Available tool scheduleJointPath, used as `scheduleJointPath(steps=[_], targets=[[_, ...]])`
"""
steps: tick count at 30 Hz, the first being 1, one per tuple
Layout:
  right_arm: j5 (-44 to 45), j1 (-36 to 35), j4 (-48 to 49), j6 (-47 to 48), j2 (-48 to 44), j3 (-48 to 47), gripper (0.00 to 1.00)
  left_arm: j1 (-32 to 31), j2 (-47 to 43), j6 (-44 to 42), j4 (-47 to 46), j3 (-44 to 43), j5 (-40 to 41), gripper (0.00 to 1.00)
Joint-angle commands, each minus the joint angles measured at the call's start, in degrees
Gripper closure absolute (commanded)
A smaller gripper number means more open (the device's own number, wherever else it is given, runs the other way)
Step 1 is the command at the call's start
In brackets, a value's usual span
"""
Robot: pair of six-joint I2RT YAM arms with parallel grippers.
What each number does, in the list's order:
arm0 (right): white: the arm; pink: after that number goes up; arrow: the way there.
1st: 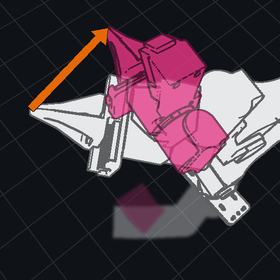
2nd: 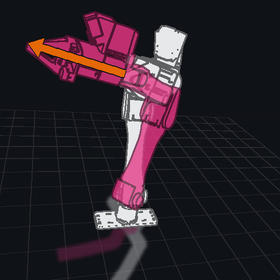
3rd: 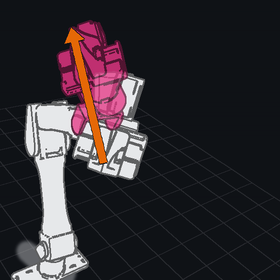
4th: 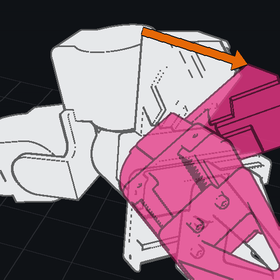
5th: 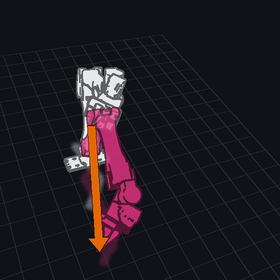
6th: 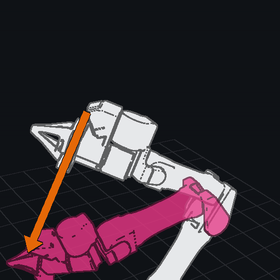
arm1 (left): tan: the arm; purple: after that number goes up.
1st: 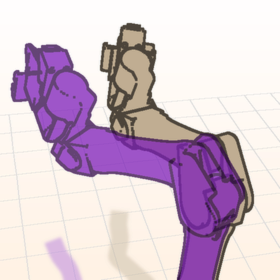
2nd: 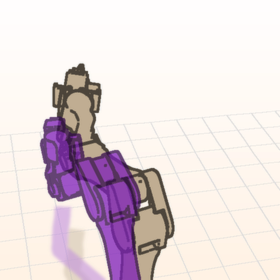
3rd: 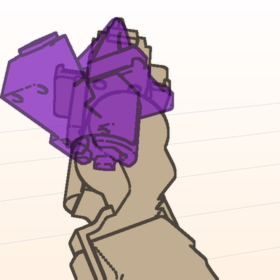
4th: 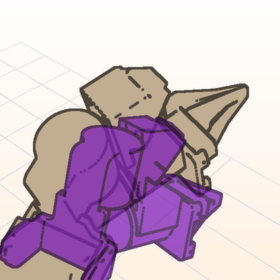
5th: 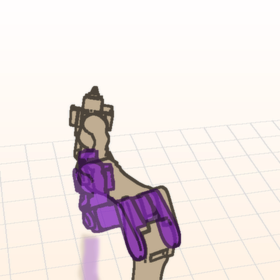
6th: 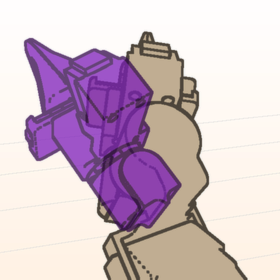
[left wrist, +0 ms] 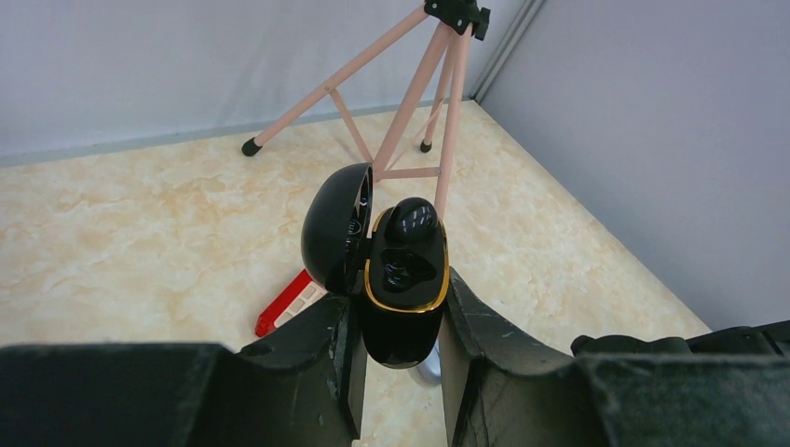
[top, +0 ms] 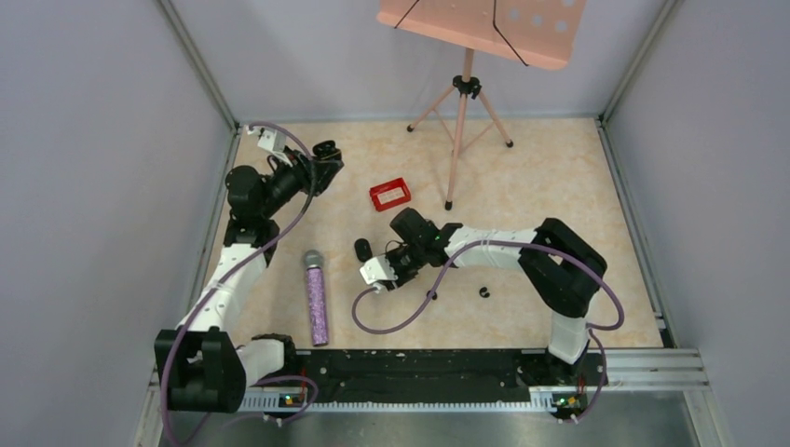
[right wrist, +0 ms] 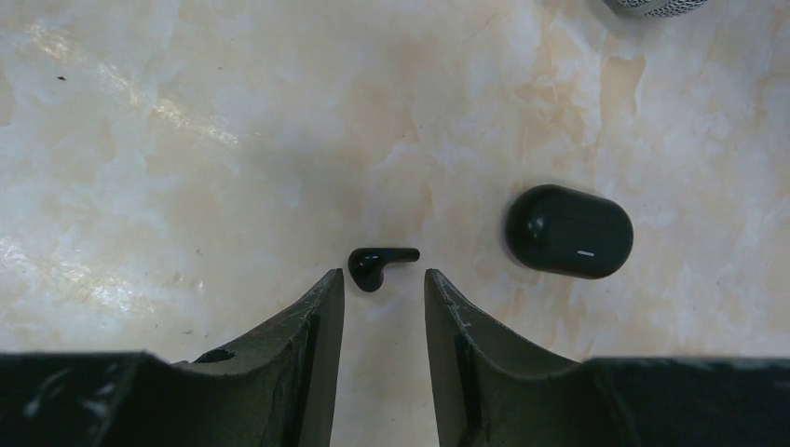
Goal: Insert the wireless bluetooth earbuds into the charging case
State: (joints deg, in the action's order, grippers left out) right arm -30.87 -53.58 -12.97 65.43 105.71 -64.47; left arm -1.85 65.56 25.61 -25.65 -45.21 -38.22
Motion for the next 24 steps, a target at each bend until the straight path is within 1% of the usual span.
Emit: scheduleJointPath(steps=[1,11,16,20,24], targets=[[-0.09,-0.71,2.91,1.52,0.76,1.28,0.64,0.44,-2.14,0.67,-2.10,-1.39,0.86,1.00],[0.70,-1.65,2.49,2.96,2.05,1.40,0.66,0.62,-2.75,1.20,-2.08,-0.45,0.78,1.00],[1.95,-2.30,3.08,2.03,3.02,1.23,0.69,0.68,-3.39,1.20,-1.62,0.16,0.69,1.00],[2.60,-2.49,3.00,1.68,3.61,0.96,0.76,0.70,-3.75,1.44,-1.43,0.51,0.65,1.00],[3.53,-2.64,2.10,1.42,4.34,0.54,0.77,0.64,-3.95,1.54,-1.35,0.83,0.69,1.00]])
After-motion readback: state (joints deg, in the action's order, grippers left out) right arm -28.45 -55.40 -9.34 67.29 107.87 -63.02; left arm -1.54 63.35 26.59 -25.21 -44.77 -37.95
